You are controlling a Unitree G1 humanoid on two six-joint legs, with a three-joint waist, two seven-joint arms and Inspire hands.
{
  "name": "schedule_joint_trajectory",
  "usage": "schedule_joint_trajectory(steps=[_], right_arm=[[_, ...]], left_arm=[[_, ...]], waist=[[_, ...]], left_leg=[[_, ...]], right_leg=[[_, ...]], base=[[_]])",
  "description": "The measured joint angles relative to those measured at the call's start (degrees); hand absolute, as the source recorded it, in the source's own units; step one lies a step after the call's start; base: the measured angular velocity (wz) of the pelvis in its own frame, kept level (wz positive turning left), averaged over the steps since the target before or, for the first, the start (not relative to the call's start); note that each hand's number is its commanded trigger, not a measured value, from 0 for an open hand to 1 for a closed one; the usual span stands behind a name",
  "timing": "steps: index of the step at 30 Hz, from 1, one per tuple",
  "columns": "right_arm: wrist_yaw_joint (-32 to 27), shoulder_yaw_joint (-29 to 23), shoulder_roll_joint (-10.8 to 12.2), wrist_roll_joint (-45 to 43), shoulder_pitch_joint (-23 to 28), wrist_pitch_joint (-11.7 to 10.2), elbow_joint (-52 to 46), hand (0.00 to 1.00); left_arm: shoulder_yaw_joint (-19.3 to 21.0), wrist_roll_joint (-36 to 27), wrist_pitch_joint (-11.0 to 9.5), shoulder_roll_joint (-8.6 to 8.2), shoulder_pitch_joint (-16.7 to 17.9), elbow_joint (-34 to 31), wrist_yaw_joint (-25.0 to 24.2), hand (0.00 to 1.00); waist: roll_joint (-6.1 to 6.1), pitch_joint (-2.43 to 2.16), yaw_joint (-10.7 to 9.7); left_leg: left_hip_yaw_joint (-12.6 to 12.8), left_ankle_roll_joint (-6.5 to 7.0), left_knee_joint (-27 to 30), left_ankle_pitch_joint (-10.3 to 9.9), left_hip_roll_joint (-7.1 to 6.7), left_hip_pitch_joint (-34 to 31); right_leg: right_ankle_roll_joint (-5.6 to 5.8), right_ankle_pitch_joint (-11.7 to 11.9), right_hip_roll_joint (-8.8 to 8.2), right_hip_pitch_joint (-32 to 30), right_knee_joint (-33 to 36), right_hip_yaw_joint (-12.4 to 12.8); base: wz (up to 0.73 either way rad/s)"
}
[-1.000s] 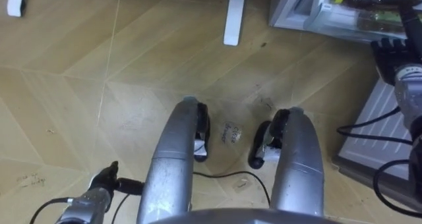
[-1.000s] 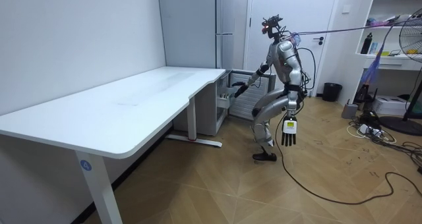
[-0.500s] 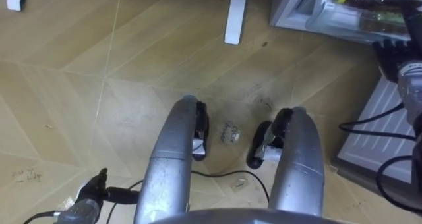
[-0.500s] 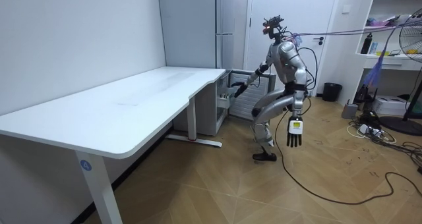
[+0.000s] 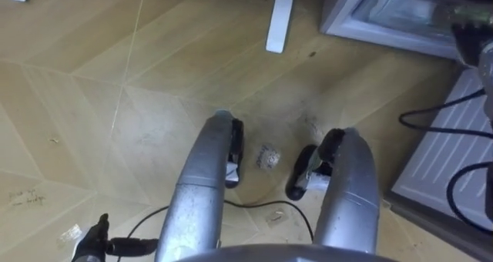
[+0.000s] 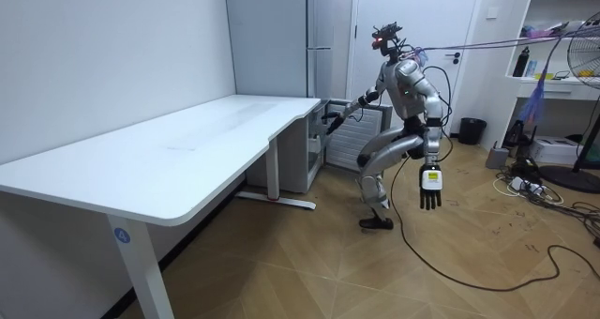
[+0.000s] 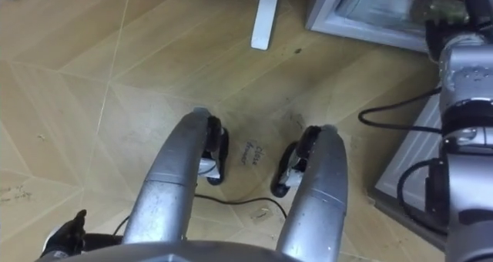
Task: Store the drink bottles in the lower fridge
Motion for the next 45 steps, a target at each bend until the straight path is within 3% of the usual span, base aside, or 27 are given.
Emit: schedule_joint_trajectory(steps=[5, 12, 22, 28, 34, 37, 41, 45], right_arm=[[1.2, 1.1, -1.0, 0.7, -2.1, -2.5, 0.1, 0.00], [1.5, 2.4, -1.0, 0.6, -2.1, -2.5, -1.9, 0.00], [2.9, 3.4, -1.1, 0.7, -2.1, -3.0, -1.9, 0.00], [5.5, 5.8, -1.0, 2.1, -2.1, -2.5, -1.7, 0.00], [15.2, 7.7, -0.9, 1.1, -0.7, 0.4, 8.2, 0.00], [20.5, 8.4, -0.9, -1.6, 2.1, 1.3, 11.0, 0.00], [27.2, 9.5, -0.3, -4.5, 9.7, 3.1, 12.8, 0.00], [31.7, 10.1, 1.5, -8.2, 13.6, 4.1, 17.5, 0.00]], left_arm=[[-0.1, 0.0, 0.0, 0.21, 0.4, -1.1, 0.7, 0.00], [-0.2, -0.1, -0.1, 0.33, 0.6, -2.2, 0.6, 0.00], [-0.6, -0.1, 0.0, 0.63, 1.5, -3.7, 0.7, 0.00], [-2.7, 0.1, 1.3, 1.31, 1.8, -5.4, 0.3, 0.00], [-3.1, 1.5, 2.6, 3.03, 3.6, -8.1, -1.4, 0.00], [-4.2, 1.2, 2.9, 3.07, 3.4, -6.4, -2.2, 0.00], [-4.5, -0.1, 2.6, 2.99, 2.9, -3.4, -3.4, 0.00], [-4.7, -0.1, 2.4, 2.88, -1.4, 1.7, -4.4, 0.00]], waist=[[0.74, 0.03, 1.4], [1.43, -0.03, 1.9], [2.36, -0.01, 3.0], [2.31, 0.01, 3.0], [2.32, 0.19, 3.4], [2.22, 0.25, 3.7], [2.23, 0.25, 4.7], [2.36, 0.18, 4.1]], left_leg=[[-1.7, -1.15, 1.5, -0.7, 0.00, 0.2], [-1.9, -2.18, 1.7, -0.5, 0.08, 0.5], [-2.0, -2.71, 1.7, -0.4, 1.05, 1.1], [-2.1, -3.17, 1.2, -0.5, 1.46, 1.8], [-4.3, -4.01, -2.7, -0.3, 2.01, 7.0], [-4.7, -4.16, -6.3, -0.2, 2.31, 10.9], [-5.5, -3.82, -11.4, 0.2, 3.10, 16.6], [-5.4, -3.34, -16.2, 0.8, 3.13, 20.8]], right_leg=[[-1.17, -1.7, -0.12, 1.7, 1.3, -2.1], [-2.52, -2.6, -0.28, 1.6, 2.3, -2.3], [-3.05, -2.6, 0.36, 2.0, 2.4, -2.5], [-3.28, -2.5, 1.48, 2.4, 1.7, -2.4], [-4.09, -1.8, 2.06, 9.7, -3.6, -6.4], [-3.79, -1.0, 2.90, 13.9, -7.7, -7.3], [-3.05, 0.4, 4.63, 20.6, -14.4, -9.1], [-1.77, 1.2, 5.59, 25.5, -19.8, -10.3]], base=[[0.14], [0.00], [-0.01], [-0.05], [0.03], [-0.01], [-0.01], [0.08]])
